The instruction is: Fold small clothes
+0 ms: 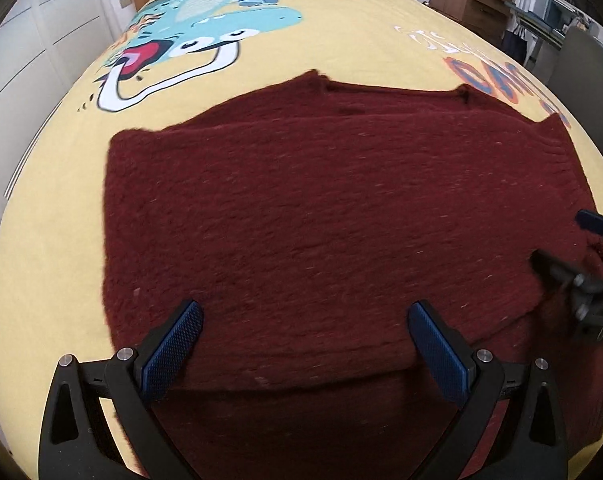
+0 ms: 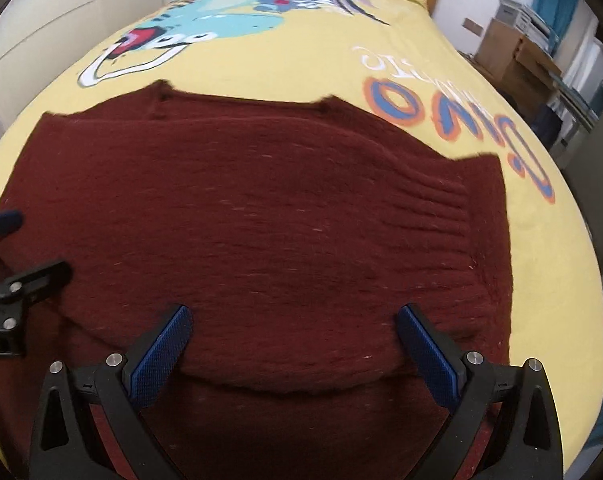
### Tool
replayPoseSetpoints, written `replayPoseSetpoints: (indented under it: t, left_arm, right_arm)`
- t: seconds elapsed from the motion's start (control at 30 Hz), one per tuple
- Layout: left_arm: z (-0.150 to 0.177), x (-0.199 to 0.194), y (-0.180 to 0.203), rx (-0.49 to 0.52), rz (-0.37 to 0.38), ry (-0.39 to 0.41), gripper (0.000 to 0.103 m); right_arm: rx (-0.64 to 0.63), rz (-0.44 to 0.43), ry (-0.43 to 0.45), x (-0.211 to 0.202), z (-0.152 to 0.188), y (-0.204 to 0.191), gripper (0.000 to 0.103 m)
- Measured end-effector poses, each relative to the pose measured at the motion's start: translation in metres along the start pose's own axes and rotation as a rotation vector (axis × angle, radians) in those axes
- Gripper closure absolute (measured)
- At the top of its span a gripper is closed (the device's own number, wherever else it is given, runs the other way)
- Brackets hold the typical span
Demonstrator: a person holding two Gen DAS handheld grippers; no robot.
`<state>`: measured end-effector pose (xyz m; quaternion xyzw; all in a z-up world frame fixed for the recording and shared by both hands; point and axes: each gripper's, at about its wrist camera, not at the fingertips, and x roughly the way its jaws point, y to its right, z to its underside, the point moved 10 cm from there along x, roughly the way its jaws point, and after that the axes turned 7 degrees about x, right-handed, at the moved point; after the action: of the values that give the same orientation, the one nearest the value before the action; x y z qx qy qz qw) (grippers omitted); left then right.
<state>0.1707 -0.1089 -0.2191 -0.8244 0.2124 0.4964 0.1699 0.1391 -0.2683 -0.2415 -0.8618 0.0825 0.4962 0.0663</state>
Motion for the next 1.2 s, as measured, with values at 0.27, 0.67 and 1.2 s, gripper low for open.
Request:
replayPoseSetpoints:
  t: [0.27,0.67,1.2]
  left_arm:
    - [0.013,0.004,-0.030,-0.060,0.038,-0.004,0.001]
    - [-0.002,-0.044,-0.036,-0.137,0.121,-0.047,0.001]
    - [0.104,-0.147,-0.040,-0.086,0.090,-0.073,0.001]
  right_arm:
    - [0.067,0.040,-0.015,0.005,0.000,0.055,0.001]
    - [0.120,-0.032,-0.009,-0.036,-0.006,0.062,0.001]
    - [0.155,-0.030,-0.005,-0.149,0.088,0.107,0.001]
